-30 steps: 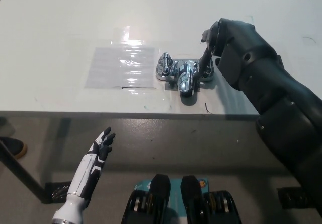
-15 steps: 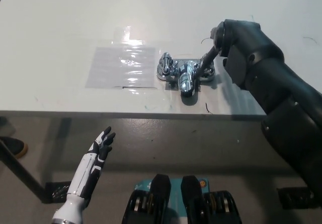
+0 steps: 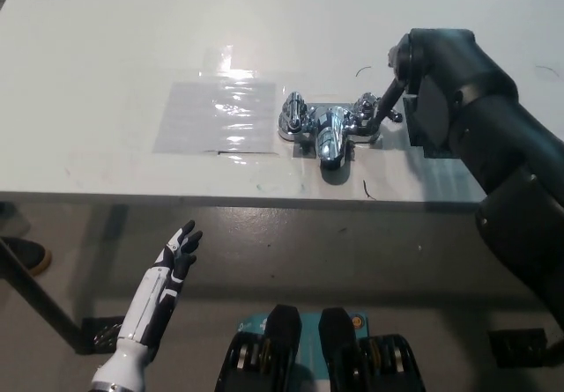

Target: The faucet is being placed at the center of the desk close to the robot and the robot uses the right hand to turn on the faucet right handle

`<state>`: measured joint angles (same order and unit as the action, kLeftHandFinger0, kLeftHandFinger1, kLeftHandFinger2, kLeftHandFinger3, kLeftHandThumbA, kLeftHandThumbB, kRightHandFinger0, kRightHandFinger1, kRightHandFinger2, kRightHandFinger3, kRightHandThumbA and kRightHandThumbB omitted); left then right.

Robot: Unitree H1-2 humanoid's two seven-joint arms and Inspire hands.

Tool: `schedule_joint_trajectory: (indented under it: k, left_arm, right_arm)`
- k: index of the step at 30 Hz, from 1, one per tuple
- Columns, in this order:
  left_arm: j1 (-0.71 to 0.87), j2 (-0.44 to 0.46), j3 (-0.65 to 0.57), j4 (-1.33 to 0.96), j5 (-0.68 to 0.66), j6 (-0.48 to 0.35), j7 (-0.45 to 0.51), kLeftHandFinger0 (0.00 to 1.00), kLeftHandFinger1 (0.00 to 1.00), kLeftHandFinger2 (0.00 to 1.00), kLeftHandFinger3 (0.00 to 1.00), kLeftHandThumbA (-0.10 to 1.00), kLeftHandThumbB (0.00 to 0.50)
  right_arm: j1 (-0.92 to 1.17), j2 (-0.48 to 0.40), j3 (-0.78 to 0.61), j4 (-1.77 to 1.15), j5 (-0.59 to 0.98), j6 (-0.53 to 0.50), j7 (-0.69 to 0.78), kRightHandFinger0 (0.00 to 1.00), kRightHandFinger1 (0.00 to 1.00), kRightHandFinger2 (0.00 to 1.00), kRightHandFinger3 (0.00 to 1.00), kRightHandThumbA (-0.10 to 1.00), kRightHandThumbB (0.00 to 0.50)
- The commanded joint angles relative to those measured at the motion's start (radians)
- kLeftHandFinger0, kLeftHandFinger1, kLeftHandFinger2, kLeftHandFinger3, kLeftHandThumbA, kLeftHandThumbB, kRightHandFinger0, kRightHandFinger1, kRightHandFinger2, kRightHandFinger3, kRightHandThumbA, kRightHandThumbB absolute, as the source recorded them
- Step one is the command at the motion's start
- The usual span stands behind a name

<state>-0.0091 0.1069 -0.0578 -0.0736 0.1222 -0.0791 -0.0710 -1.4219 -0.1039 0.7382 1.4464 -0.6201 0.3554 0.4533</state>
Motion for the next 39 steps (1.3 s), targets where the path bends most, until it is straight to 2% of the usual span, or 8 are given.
schedule_joint_trajectory:
  k: [1, 5, 9, 14, 16, 19, 22, 39]
  left_arm:
    - [-0.021, 0.006, -0.005, -0.035, -0.004, -0.011, -0.009, 1.0, 1.0, 1.0, 1.0, 1.0, 0.472]
    - [-0.023, 0.008, -0.004, -0.031, -0.006, -0.015, -0.009, 1.0, 1.0, 1.0, 1.0, 1.0, 0.475]
    - [-0.02, 0.007, -0.006, -0.038, -0.006, -0.011, -0.011, 1.0, 1.0, 1.0, 1.0, 1.0, 0.471]
    - [-0.021, 0.007, -0.007, -0.033, -0.003, -0.016, -0.01, 1.0, 1.0, 1.0, 1.0, 1.0, 0.471]
    - [-0.019, 0.006, -0.008, -0.035, -0.001, -0.012, -0.009, 1.0, 1.0, 1.0, 1.0, 1.0, 0.473]
    - [-0.017, 0.007, -0.011, -0.036, -0.001, -0.014, -0.013, 1.0, 1.0, 1.0, 1.0, 1.0, 0.466]
    - [-0.017, 0.004, -0.012, -0.04, -0.006, -0.012, -0.014, 1.0, 1.0, 1.0, 1.0, 1.0, 0.472]
    - [-0.018, 0.01, -0.011, -0.035, -0.005, -0.016, -0.015, 1.0, 1.0, 1.0, 1.0, 1.0, 0.472]
  right_arm:
    - [-0.059, -0.057, 0.016, 0.009, -0.035, -0.008, 0.037, 1.0, 1.0, 1.0, 1.0, 1.0, 0.363]
    - [-0.057, -0.059, 0.019, 0.007, -0.035, -0.011, 0.036, 1.0, 1.0, 1.0, 1.0, 1.0, 0.339]
    - [-0.035, -0.059, -0.019, -0.003, -0.01, -0.001, -0.123, 1.0, 1.0, 1.0, 1.0, 1.0, 0.335]
    - [-0.013, -0.055, -0.068, -0.013, 0.014, -0.006, -0.302, 1.0, 1.0, 1.0, 1.0, 1.0, 0.386]
    - [0.0, -0.053, -0.148, -0.023, 0.074, -0.019, -0.406, 1.0, 1.0, 1.0, 1.0, 0.92, 0.389]
    - [0.009, -0.04, -0.172, -0.024, 0.074, -0.023, -0.477, 1.0, 1.0, 1.0, 1.0, 1.0, 0.389]
    - [0.015, -0.029, -0.198, -0.024, 0.074, -0.02, -0.527, 1.0, 1.0, 1.0, 1.0, 1.0, 0.4]
    - [-0.004, -0.043, -0.198, -0.015, 0.031, -0.034, -0.541, 1.0, 1.0, 1.0, 1.0, 0.98, 0.385]
